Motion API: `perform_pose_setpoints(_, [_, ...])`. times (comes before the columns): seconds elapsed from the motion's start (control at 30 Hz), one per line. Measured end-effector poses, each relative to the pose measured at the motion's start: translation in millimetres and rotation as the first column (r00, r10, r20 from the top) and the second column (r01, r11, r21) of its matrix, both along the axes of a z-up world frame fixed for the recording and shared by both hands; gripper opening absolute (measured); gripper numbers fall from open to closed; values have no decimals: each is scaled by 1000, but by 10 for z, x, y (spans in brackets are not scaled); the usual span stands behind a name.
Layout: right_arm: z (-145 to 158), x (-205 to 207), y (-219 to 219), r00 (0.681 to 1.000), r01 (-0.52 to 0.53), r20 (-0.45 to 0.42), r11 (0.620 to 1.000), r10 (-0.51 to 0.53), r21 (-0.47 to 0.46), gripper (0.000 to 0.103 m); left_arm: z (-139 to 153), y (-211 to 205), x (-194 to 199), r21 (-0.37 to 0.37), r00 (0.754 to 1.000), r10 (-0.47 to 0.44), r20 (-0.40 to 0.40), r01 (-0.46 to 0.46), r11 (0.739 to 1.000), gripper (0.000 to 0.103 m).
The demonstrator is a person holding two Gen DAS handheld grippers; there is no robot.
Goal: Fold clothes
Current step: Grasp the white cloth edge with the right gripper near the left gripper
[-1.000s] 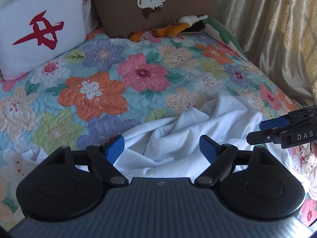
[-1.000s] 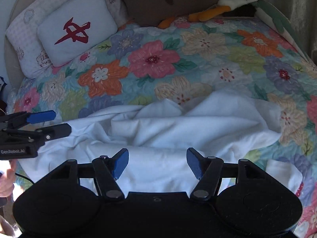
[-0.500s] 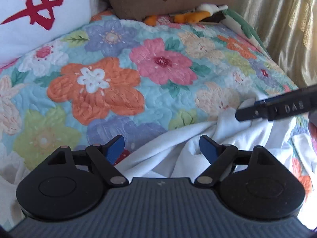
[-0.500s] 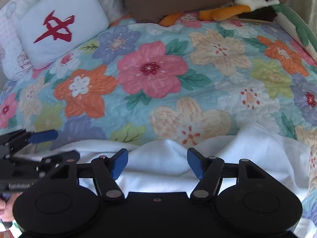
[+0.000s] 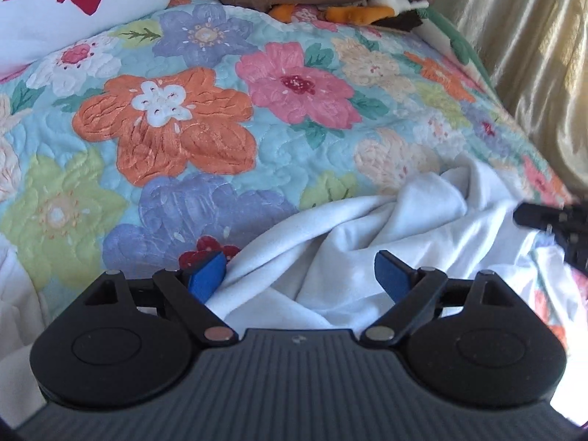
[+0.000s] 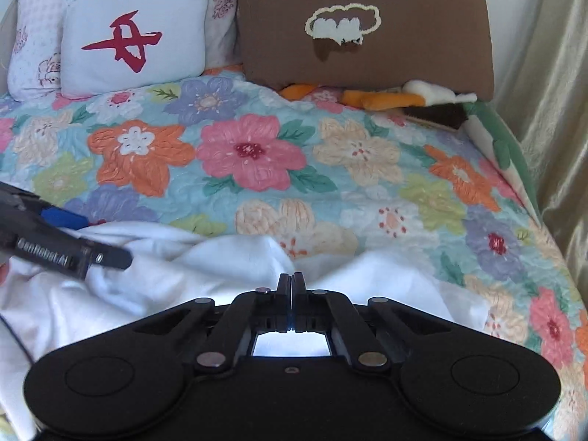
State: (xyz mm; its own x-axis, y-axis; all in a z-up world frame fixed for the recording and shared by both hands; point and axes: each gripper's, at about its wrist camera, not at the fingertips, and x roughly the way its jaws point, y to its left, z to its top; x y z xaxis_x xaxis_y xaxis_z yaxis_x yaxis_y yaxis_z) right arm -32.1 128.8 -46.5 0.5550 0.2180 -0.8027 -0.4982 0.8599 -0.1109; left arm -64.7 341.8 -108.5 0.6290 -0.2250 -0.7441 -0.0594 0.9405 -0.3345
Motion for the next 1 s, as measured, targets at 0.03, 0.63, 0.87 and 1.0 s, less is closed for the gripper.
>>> perform_pose_setpoints(0.03, [53,-66,-65,1000,4,2,1000,-4,9,0,17,0,-12,-10,1000,0,9,0,1000,88])
perform_pose_setpoints(0.63, [-391,766,469,966,-48,-250,995,68,85,78,36,-344,108,264,993,-88,80,64,962,78])
perform_pose_setpoints(0.87, [-478,386,408,992,-85,-96,996,84,-13,11,-180,-628,64,423,971,-240,6,215,880,93])
perform_pose_setpoints(1.0, [-151,35,263,994,-107,27,994,108,-9,9,-99,-660,-34,425,959,-277,53,229,876,92])
